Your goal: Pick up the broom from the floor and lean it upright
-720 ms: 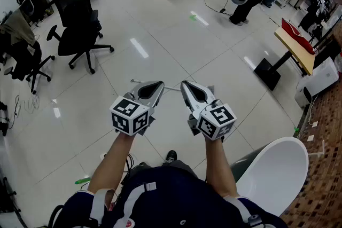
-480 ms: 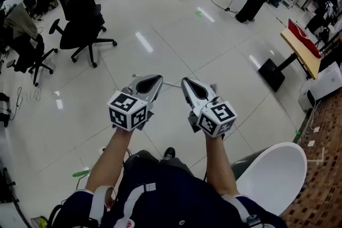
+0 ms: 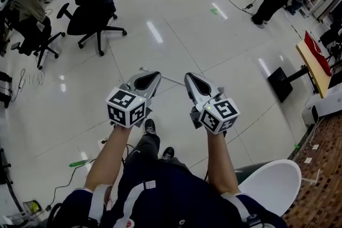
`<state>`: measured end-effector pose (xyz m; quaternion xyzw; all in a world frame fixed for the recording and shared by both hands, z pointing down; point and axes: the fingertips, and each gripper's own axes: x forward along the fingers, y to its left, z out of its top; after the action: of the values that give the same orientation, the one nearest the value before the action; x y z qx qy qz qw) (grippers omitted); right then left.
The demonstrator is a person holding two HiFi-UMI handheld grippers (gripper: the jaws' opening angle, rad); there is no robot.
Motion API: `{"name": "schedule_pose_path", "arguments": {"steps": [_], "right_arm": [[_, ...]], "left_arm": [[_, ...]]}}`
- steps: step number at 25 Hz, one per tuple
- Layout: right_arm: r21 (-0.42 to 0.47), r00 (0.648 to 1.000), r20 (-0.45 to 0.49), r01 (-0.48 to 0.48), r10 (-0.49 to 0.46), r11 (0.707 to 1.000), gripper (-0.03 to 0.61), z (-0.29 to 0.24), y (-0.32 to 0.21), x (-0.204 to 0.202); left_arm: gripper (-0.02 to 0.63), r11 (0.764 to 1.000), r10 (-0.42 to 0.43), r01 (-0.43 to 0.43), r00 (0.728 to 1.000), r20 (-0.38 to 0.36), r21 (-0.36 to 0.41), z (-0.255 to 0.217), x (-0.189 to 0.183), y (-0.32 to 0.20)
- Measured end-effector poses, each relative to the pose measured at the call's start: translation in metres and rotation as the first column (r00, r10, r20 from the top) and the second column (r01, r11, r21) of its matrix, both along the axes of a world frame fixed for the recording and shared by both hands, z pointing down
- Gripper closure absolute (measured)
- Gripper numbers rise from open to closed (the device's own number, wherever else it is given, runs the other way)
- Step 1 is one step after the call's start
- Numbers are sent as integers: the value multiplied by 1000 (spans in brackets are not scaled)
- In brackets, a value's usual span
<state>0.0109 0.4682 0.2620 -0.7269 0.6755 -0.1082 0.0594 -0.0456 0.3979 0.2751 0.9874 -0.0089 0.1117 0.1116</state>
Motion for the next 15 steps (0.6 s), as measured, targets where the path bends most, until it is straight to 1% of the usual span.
{"name": "schedule_pose_path", "arguments": {"steps": [5, 8, 11, 15], "right_arm": [[-42, 999, -17, 45, -46, 998, 575, 7, -56, 13], [-67, 997, -32, 68, -71, 995, 575, 11, -93, 20], [-100, 996, -40, 81, -85, 992, 575, 16, -127, 29], [-133, 994, -46, 90, -96, 987, 575, 22, -167, 37]], "left_arm": [[614, 999, -29, 29, 1000, -7, -26, 12, 16, -50], [614, 998, -45, 44, 999, -27, -41, 18, 26, -86], [614, 996, -64, 61, 997, -40, -64, 25, 36, -119], [614, 994, -67, 64, 997, -39, -91, 37, 45, -158]]}}
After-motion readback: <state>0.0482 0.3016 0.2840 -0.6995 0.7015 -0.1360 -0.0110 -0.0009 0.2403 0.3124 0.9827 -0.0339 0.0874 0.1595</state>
